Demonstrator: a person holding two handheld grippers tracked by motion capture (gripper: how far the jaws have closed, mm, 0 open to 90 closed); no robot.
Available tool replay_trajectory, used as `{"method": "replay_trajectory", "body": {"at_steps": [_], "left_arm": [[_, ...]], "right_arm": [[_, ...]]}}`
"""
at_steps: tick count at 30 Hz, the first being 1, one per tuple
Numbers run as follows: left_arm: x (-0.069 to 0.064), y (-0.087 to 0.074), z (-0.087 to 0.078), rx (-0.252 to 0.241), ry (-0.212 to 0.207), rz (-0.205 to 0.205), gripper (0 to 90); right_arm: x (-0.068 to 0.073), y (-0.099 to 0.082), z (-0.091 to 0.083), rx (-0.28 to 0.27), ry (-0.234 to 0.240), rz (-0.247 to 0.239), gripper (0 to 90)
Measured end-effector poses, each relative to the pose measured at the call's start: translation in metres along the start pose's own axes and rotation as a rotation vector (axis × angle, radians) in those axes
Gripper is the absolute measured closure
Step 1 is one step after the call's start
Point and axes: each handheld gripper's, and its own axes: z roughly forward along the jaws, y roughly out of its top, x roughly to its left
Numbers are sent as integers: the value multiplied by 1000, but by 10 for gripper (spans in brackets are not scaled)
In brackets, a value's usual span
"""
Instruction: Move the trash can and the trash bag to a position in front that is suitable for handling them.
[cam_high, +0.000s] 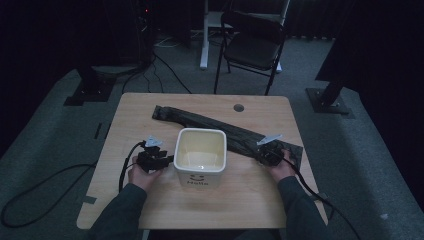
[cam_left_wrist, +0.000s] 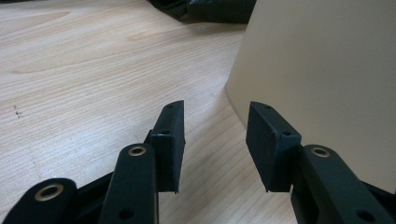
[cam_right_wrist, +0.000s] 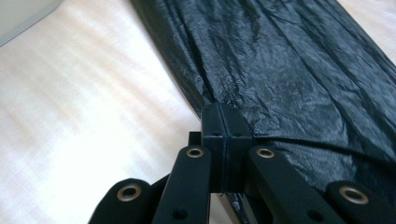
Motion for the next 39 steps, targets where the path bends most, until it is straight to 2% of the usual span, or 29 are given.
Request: {"method": "replay_trajectory", "body": {"at_steps": [8,9,11,16,22,23,24,25,26,28,30,32,36,39], "left_arm": [[-3,0,0,-7,-17,16,572],[-3,0,0,-7,-17,16,571],[-5,1,0,-8,-17,28,571],[-7,1,0,-11,-26,40,571],[-10,2,0,-16,-33,53,571],[-10,2,0,-18,-36,52,572],[-10,2,0,-18,-36,52,573],[-9,2,-1,-18,-37,52,573],[-7,2,-2,-21,-43,42,573],[-5,2,-3,-23,-49,29,576],[-3,2,-3,-23,-52,22,576],[-2,2,-3,-22,-53,21,576],[-2,2,-1,-12,-53,24,575],[-3,2,1,-2,-54,42,576]], "right_arm": [[26,-25,-21,10,54,-44,897],[26,-25,-21,10,54,-44,897],[33,-33,-31,3,87,-50,897],[43,-44,-43,4,105,-86,896],[51,-54,-46,27,137,-110,893],[53,-55,-46,28,136,-115,855],[53,-55,-46,28,136,-115,855],[55,-53,-46,13,128,-112,717],[55,-52,-46,-2,128,-110,663],[56,-47,-47,-39,134,-88,622],[58,-41,-47,-59,143,-84,612],[61,-35,-46,-72,150,-102,602],[67,-25,-41,-68,151,-136,591],[72,-14,-37,-56,170,-171,585]]}}
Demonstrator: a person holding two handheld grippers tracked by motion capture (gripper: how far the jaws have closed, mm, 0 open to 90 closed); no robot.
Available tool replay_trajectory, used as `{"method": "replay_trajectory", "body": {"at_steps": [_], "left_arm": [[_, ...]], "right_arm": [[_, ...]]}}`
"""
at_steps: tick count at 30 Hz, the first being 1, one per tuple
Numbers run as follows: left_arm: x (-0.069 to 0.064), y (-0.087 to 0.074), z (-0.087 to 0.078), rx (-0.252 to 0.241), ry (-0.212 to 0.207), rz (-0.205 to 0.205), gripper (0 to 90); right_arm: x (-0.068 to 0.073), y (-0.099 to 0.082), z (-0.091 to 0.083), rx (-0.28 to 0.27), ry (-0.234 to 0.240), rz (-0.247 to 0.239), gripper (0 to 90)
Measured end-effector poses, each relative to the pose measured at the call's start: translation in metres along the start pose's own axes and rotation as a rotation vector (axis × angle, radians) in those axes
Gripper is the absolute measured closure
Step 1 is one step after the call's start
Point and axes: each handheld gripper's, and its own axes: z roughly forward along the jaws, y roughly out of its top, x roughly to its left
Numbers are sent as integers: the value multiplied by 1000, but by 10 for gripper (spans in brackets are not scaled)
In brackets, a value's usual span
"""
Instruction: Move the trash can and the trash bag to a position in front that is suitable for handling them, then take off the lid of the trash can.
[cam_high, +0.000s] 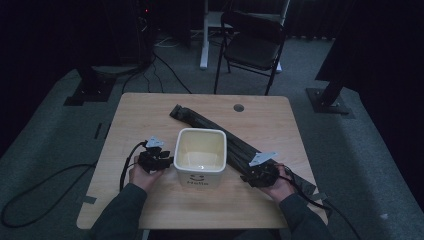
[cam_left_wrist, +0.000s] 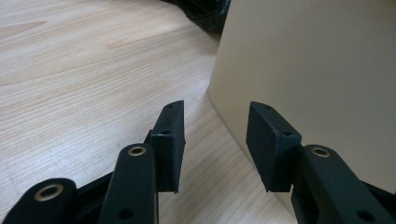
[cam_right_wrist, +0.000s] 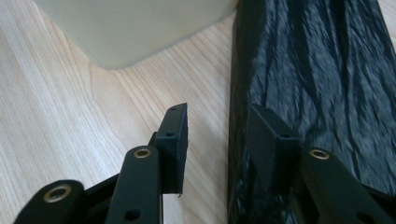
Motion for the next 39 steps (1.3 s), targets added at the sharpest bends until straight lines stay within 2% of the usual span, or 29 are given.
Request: {"method": "replay_trajectory", "body": {"at_steps": [5,9,12,15,17,20,24,29,32,36,39], "left_arm": [[1,0,-2,-4,1,-5,576],[3,0,-4,-10,2,-13,576],[5,-1,-7,-14,4,-20,574],[6,-2,-8,-15,4,-22,571],[7,-2,-8,-13,5,-19,571],[7,-2,-8,-14,4,-20,571],[7,-1,-9,-15,3,-14,571],[7,0,-13,-28,3,-16,570],[9,2,-20,-51,3,-31,569],[10,4,-26,-62,11,-24,568],[8,5,-30,-69,23,-4,568]], "right_arm": [[4,7,7,-8,7,-7,578],[8,5,12,-12,12,-22,578],[13,1,19,-35,13,-30,579],[17,-1,30,-8,3,-55,578],[19,-1,32,-15,17,-51,578],[21,0,33,-20,10,-65,570],[17,-3,35,-42,40,-41,547],[15,-5,35,-56,45,-50,525],[12,-7,36,-75,51,-51,484],[10,-9,37,-96,54,-52,455],[10,-10,38,-105,59,-57,452]]}}
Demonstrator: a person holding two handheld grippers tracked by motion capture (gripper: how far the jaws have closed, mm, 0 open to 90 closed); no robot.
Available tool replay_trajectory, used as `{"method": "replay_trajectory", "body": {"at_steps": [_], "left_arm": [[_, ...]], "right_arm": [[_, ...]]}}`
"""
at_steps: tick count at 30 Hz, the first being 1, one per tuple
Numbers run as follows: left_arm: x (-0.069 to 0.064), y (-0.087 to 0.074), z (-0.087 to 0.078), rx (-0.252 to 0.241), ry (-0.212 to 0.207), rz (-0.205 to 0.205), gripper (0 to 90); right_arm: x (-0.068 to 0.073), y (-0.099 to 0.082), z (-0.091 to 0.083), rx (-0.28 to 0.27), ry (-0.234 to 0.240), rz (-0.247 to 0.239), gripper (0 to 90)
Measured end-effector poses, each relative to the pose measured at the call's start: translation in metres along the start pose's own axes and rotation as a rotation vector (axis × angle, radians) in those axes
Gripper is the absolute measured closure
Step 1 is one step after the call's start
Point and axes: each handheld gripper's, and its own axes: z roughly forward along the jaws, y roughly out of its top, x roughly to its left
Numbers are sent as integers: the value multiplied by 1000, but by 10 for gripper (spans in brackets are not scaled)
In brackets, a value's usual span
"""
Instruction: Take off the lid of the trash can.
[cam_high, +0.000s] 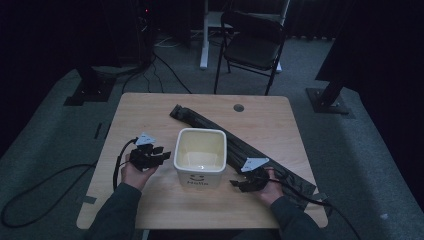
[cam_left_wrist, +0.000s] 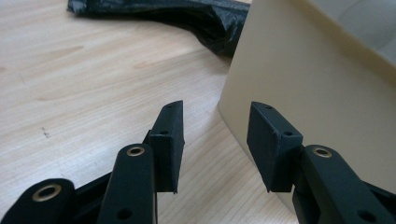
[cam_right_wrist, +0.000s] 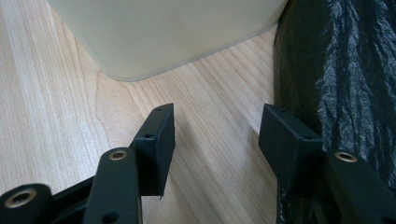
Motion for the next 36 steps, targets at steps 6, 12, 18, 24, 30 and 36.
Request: {"method": "replay_trajectory", "body": {"at_steps": [6,12,18,24,30,36], "left_arm": [[-2,5,-6,3,-43,9,572],[-4,10,-15,4,-62,37,582],[-1,16,-22,-6,-108,29,585],[0,27,-32,-32,-141,34,594],[1,43,-41,-59,-174,52,623],[-4,61,-41,-44,-170,89,585]], "right_arm": [[0,-2,0,-13,2,-5,442],[-1,-2,2,-21,-3,-1,414],[-1,-4,2,-40,2,-5,407],[0,-4,2,-41,-3,2,421],[3,-3,2,-38,0,-5,452],[3,-4,2,-41,1,-5,451]]}}
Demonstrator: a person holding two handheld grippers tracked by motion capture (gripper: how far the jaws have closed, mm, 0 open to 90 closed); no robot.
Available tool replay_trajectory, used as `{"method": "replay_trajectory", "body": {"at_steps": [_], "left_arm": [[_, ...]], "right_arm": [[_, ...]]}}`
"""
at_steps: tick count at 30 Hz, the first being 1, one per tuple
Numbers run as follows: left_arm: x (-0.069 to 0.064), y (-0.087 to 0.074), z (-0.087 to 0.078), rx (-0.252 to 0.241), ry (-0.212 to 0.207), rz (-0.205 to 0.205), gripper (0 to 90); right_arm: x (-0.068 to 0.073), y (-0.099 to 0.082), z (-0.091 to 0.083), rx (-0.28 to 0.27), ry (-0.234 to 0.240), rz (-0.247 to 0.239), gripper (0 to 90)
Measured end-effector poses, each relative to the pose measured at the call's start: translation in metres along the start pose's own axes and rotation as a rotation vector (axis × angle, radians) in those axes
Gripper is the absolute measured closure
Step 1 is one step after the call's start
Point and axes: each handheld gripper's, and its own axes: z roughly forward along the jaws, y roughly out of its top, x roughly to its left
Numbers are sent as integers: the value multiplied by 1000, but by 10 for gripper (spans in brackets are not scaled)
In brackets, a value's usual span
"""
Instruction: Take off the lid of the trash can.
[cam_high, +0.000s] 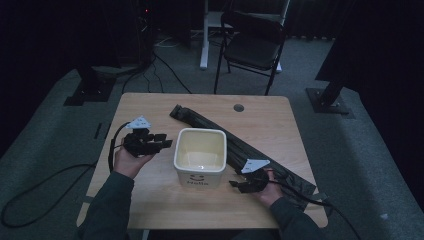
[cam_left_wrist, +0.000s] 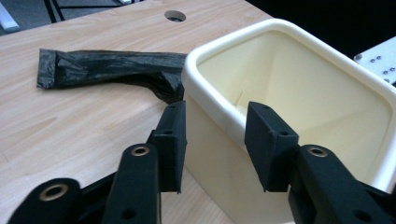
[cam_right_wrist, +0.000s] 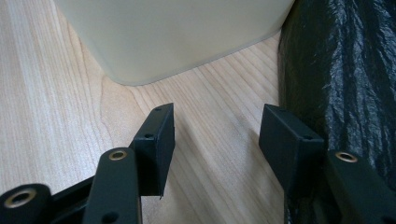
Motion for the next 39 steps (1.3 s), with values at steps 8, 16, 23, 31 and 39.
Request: {"method": "replay_trajectory", "body": {"at_steps": [8,16,23,31,39], "left_arm": [[-2,22,7,29,-5,42,558],[-4,36,20,78,3,71,565],[-6,49,33,128,76,122,594],[0,56,49,175,81,105,688],[-1,60,69,243,78,142,692]], "right_arm": [[0,-1,0,-5,4,-2,450],[0,-1,0,-7,3,-2,450],[0,-1,0,-7,4,-1,451],[0,-1,0,-6,4,0,451],[-1,-1,0,-6,4,-2,450]]}}
